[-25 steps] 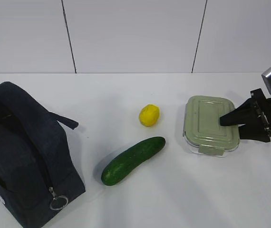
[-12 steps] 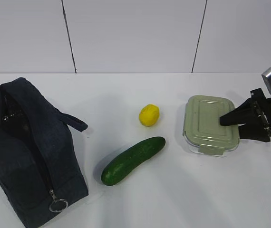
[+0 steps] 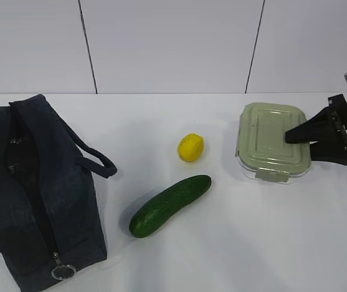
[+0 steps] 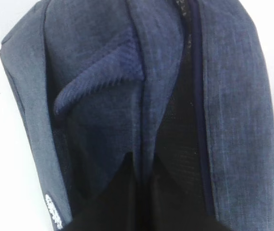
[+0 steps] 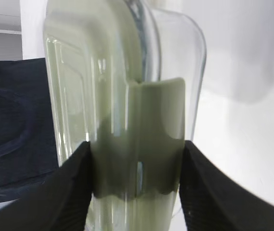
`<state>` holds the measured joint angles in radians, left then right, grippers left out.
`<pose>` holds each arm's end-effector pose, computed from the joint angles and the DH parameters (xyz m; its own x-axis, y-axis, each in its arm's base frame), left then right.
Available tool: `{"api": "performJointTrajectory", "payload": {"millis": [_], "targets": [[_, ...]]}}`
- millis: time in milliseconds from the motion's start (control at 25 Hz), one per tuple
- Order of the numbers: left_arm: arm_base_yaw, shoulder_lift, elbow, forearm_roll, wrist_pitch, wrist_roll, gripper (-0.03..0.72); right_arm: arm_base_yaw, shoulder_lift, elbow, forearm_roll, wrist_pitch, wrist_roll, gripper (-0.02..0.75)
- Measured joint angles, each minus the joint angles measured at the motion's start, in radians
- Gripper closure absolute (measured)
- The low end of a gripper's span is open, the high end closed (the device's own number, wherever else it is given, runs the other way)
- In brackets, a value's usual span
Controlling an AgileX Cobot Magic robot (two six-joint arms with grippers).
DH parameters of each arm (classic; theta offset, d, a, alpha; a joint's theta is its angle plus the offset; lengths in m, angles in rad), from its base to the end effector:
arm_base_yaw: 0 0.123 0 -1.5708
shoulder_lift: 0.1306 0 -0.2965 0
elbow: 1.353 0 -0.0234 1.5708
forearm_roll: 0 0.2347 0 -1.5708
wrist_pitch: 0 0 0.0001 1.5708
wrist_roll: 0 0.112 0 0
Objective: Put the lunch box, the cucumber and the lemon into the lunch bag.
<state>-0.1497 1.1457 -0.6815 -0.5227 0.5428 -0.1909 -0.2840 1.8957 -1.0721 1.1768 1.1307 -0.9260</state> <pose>0.2047 -0.0601 0.2601 -0.7841 -0.4725 -0.4025 -0.2050 0.8092 -0.5505 0.3422 -0.0024 0.1882 -0.9456 0.2027 -0.2544 -0.0880 0.5936 0.8000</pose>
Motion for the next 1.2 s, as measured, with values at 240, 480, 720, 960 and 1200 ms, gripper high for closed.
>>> {"api": "performJointTrajectory", "payload": {"millis": [240,480,720,960,1200], "targets": [[0.000,0.000,0.000,0.000,0.006,0.012,0.694,0.060,-0.064,0.000,0.030,0.003,0.002,0.347],[0.000,0.000,-0.019,0.000,0.033,0.012,0.694,0.147,-0.070,0.003,0.069,0.013,0.008,0.347],[0.000,0.009,-0.119,0.011,0.096,0.014,0.694,0.187,-0.070,0.003,0.123,0.014,0.033,0.347],[0.000,0.086,-0.271,0.115,0.232,0.016,0.694,0.214,-0.070,0.003,0.127,0.014,0.093,0.347],[0.000,0.171,-0.371,0.187,0.304,0.018,0.694,0.234,-0.107,0.004,0.129,0.014,0.105,0.347]]}}
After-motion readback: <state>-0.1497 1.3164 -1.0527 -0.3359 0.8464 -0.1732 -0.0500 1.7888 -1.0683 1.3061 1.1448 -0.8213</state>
